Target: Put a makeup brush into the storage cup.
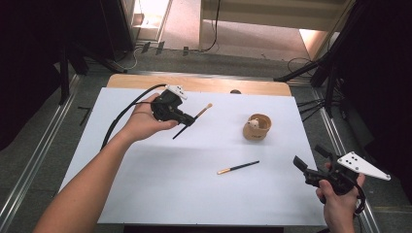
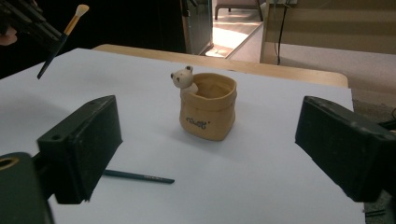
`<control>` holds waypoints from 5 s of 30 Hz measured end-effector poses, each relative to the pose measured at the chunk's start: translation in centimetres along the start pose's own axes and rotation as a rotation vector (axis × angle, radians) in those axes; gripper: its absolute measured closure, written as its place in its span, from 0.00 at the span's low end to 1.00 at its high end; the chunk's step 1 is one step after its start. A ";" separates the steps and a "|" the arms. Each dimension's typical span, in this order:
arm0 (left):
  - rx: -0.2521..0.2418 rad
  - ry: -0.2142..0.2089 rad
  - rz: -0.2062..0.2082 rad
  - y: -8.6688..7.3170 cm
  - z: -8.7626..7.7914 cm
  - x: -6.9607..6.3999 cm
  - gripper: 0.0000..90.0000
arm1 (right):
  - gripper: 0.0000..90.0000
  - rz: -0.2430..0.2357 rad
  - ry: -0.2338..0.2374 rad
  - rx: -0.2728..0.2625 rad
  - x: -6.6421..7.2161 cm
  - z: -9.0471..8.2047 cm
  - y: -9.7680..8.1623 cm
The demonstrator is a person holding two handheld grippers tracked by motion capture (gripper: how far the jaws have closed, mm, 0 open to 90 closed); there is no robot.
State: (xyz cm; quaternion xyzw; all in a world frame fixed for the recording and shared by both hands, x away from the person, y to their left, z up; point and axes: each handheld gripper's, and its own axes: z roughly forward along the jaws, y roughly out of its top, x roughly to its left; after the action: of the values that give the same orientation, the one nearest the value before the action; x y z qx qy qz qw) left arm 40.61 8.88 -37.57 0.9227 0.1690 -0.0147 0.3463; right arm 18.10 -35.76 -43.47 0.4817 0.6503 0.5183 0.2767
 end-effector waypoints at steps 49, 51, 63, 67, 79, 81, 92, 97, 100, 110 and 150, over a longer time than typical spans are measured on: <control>-0.474 -0.039 -0.003 0.5 -1.7 -4.3 0.95 | 0.47 -0.045 0.149 -0.027 8.4 6.7 8.5; -0.484 -0.043 -0.001 0.6 -1.7 -4.4 0.95 | 0.51 -0.049 0.166 -0.034 8.8 7.0 8.8; -0.546 -0.062 0.000 0.6 -0.8 -5.2 0.95 | 0.63 -0.055 0.237 -0.050 10.5 8.8 10.0; -0.567 -0.069 0.002 0.8 -0.6 -5.6 0.95 | 0.66 -0.043 0.261 -0.045 10.7 9.3 10.2; -0.598 -0.104 0.015 1.3 0.6 -6.5 0.95 | 0.71 -0.019 0.327 -0.041 11.8 10.5 10.7; -0.601 -0.110 0.016 1.4 0.8 -6.6 0.95 | 0.72 -0.018 0.336 -0.037 11.9 10.6 10.8; -0.620 -0.118 0.038 1.6 1.5 -7.2 0.94 | 0.78 0.028 0.364 -0.043 12.2 11.2 10.7; -0.623 -0.124 0.043 1.7 1.9 -7.3 0.94 | 0.79 0.039 0.355 -0.050 12.3 11.4 10.7; -0.627 -0.129 0.046 1.7 2.0 -7.5 0.94 | 0.80 0.041 0.351 -0.051 12.3 11.5 10.7; -0.635 -0.133 0.046 1.9 2.3 -7.7 0.94 | 0.83 0.055 0.344 -0.053 12.2 11.6 10.7; -0.620 -0.068 0.122 1.1 2.1 -8.0 0.00 | 0.94 -0.008 0.264 -0.120 11.1 11.5 11.0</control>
State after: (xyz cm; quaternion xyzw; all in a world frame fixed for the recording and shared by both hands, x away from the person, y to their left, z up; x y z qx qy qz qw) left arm 33.60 4.34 -37.31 0.7805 0.0982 0.0276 0.6168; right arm 27.54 -20.95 -35.11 0.3894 0.6507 0.6140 0.2189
